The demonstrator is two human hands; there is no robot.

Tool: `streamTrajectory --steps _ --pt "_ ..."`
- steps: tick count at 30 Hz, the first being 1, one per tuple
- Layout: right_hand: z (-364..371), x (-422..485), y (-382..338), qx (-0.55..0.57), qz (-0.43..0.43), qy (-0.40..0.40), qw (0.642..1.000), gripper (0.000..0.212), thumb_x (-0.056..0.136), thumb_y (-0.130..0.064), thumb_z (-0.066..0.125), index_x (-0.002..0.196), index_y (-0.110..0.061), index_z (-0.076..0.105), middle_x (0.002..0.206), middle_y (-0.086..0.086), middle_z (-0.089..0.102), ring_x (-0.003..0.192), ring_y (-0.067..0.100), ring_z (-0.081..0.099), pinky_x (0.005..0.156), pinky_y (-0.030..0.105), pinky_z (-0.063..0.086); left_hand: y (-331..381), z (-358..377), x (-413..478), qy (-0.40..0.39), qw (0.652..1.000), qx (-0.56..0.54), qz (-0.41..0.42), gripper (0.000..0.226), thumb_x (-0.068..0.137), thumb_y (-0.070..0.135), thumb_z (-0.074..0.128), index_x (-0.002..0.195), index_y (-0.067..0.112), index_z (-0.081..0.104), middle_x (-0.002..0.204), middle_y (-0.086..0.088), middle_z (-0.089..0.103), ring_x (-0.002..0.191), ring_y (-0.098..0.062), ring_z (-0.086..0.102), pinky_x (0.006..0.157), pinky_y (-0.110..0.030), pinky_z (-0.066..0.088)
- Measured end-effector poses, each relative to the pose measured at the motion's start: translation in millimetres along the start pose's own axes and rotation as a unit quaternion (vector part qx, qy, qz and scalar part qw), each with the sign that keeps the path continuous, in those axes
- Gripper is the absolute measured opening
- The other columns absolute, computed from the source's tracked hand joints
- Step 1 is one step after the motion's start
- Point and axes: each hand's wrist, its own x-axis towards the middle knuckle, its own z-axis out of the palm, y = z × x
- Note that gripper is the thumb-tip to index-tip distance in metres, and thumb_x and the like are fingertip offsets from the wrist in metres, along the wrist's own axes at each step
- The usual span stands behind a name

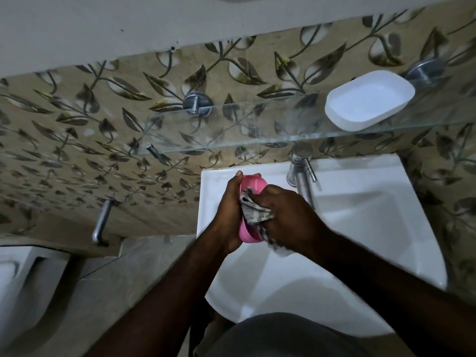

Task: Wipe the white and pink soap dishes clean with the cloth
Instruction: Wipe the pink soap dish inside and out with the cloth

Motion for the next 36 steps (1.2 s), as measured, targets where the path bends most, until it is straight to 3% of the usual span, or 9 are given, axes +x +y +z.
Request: streamTrajectory --steps 4,9,13,19,25,29,32,34,36 --pt "-1 9 15 -0.101 0.069 0.101 0.987 0.031 0.081 -0.034 0.049 0.107 -0.034 0.064 0.080 -0.004 0.052 0.081 0.024 0.063 0.063 0.029 0.042 -4 3 1 -0.003 1.000 0.005 0.003 0.050 0.091 0.058 0.041 0.093 0.018 0.072 0.093 -0.011 0.072 0.085 -0.026 0.067 0.084 -0.037 0.049" --pt "5 -7 -10 -0.010 -0.030 0.002 1.000 0.045 0.080 -0.034 0.051 0.123 -0.034 0.062 0.094 -0.003 0.058 0.087 0.024 0.063 0.071 0.028 0.046 5 -5 -2 -0.024 0.999 -0.020 0.005 0.050 0.090 0.059 0.039 0.108 0.023 0.068 0.087 -0.011 0.070 0.077 -0.025 0.069 0.075 -0.034 0.056" --pt "-10 10 9 -0.084 0.036 0.106 0.990 0.034 0.082 -0.029 0.058 0.115 -0.035 0.065 0.087 -0.001 0.055 0.082 0.027 0.064 0.068 0.034 0.050 6 5 -2 -0.030 0.999 -0.007 0.032 0.052 0.089 0.057 0.039 0.102 0.018 0.070 0.091 -0.011 0.072 0.080 -0.024 0.068 0.080 -0.035 0.051" --pt "0 -3 -14 -0.041 -0.042 0.019 0.998 0.040 0.081 -0.041 0.051 0.120 -0.035 0.061 0.091 -0.004 0.056 0.084 0.026 0.063 0.070 0.034 0.050 5 -2 -4 -0.039 0.998 -0.040 0.020 0.053 0.079 0.061 0.048 0.109 0.023 0.070 0.096 -0.013 0.067 0.085 -0.026 0.066 0.081 -0.037 0.053" --pt "-16 16 -9 -0.118 0.046 0.119 0.985 0.028 0.081 -0.028 0.055 0.105 -0.026 0.068 0.090 0.003 0.061 0.090 0.030 0.064 0.071 0.032 0.046 2 10 -4 -0.014 0.999 -0.003 0.042 0.061 0.091 0.062 0.035 0.118 0.015 0.064 0.104 -0.011 0.070 0.091 -0.024 0.067 0.087 -0.036 0.051" --pt "-10 6 -31 -0.047 -0.063 0.023 0.997 0.050 0.072 -0.029 0.048 0.120 -0.024 0.064 0.100 0.005 0.060 0.088 0.032 0.064 0.072 0.041 0.052 6 3 -6 -0.035 0.998 -0.034 0.037 0.069 0.089 0.070 0.030 0.113 0.016 0.066 0.096 -0.013 0.073 0.085 -0.024 0.071 0.078 -0.036 0.058" --pt "-25 17 -6 -0.134 -0.049 0.013 0.990 0.048 0.078 -0.031 0.056 0.126 -0.038 0.059 0.104 0.001 0.058 0.091 0.029 0.063 0.069 0.033 0.048 1 1 -6 -0.022 0.998 -0.034 0.041 0.081 0.085 0.072 0.033 0.131 0.009 0.055 0.112 -0.018 0.067 0.099 -0.029 0.067 0.092 -0.043 0.051" --pt "-25 23 -2 -0.127 -0.005 0.070 0.989 0.041 0.082 -0.034 0.059 0.122 -0.041 0.061 0.099 -0.001 0.056 0.088 0.027 0.063 0.066 0.032 0.045 -1 2 -4 -0.013 0.998 -0.032 0.048 0.078 0.086 0.069 0.033 0.125 0.007 0.060 0.111 -0.018 0.067 0.097 -0.029 0.066 0.091 -0.042 0.050" --pt "-18 21 -11 -0.110 -0.037 0.050 0.992 0.035 0.085 -0.034 0.056 0.119 -0.038 0.062 0.102 -0.002 0.056 0.088 0.026 0.063 0.066 0.034 0.047 4 -1 -3 -0.025 0.998 -0.048 0.040 0.071 0.091 0.065 0.031 0.102 0.010 0.074 0.099 -0.017 0.072 0.088 -0.027 0.071 0.081 -0.037 0.056"
